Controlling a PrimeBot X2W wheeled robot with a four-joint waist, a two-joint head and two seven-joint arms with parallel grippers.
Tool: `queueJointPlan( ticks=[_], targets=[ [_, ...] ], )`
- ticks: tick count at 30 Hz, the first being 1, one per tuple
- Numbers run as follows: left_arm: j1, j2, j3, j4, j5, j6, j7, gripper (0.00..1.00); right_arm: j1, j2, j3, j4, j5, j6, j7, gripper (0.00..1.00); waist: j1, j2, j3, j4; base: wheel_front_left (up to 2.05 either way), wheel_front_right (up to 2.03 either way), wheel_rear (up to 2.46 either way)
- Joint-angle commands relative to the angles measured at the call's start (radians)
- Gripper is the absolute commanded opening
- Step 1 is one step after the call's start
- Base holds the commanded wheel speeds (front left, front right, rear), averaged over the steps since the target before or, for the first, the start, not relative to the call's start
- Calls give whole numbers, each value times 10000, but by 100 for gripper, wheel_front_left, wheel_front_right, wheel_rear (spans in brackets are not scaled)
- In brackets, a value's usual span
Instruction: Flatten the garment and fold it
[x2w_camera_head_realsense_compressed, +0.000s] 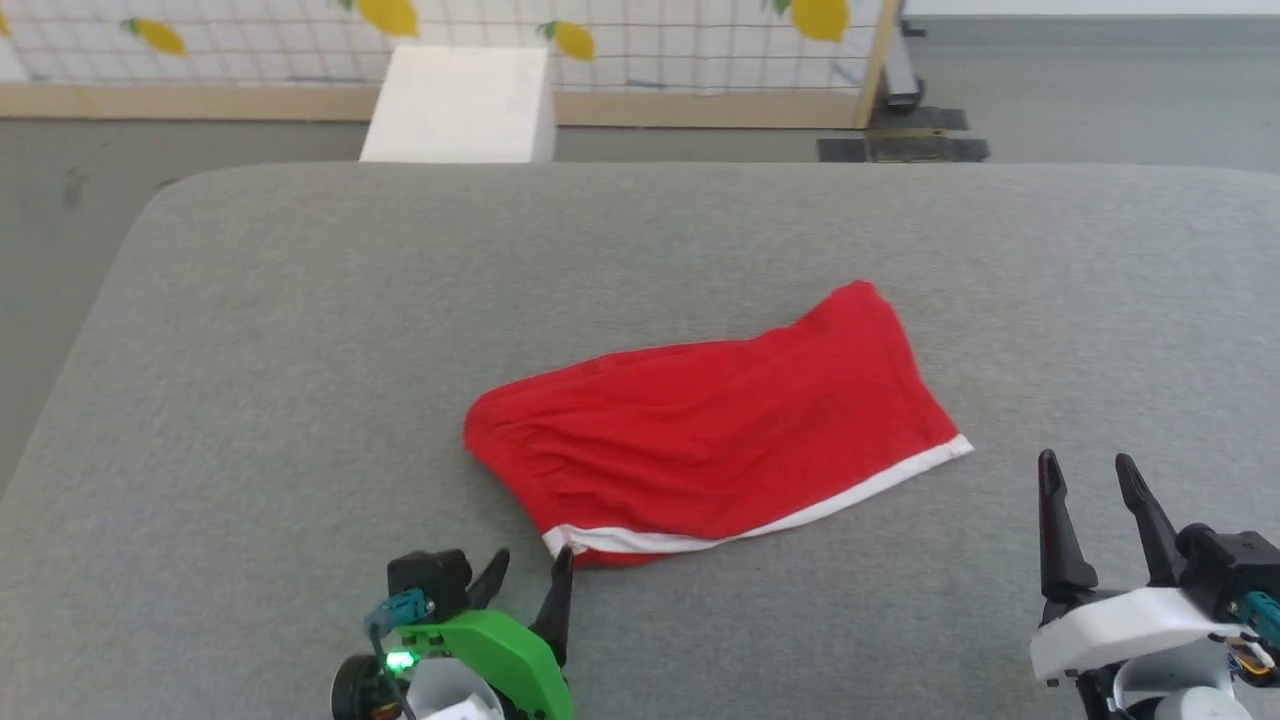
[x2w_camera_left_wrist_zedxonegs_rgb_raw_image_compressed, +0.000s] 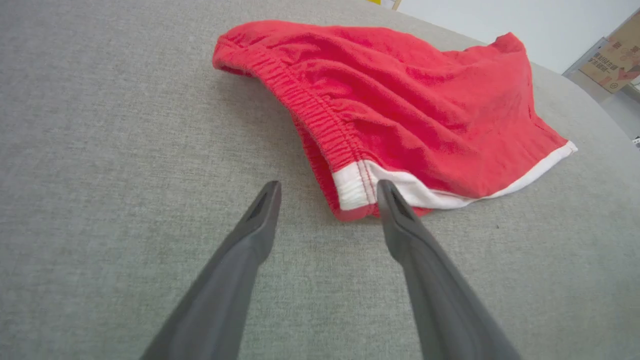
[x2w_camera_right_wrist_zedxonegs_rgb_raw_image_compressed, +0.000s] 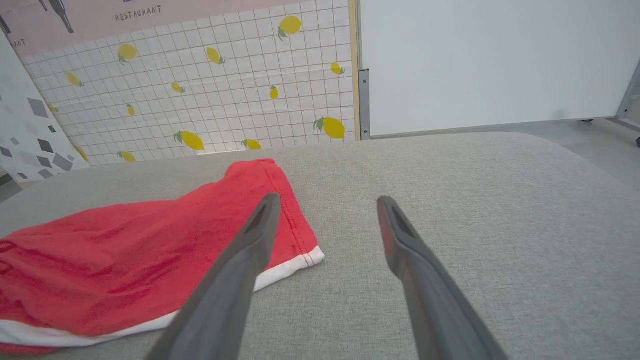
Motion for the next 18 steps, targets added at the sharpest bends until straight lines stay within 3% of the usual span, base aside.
queueJointPlan(
  ticks=[1,10,18],
  targets=[
    [-117,3,7,142,-135,151,185,100,116,-1,37,-144,73,-15,44,100,0,-1,-56,-251,0,0,0],
    [-764,3,70,648,-606,712,1024,100,191,-1,189,-454,156,-15,195,100,0,-1,45,-455,0,0,0],
    [-1299,3,-288,770,-1018,502,1593,100,146,-1,316,-546,233,-15,177,100,0,-1,224,-462,0,0,0]
  ],
)
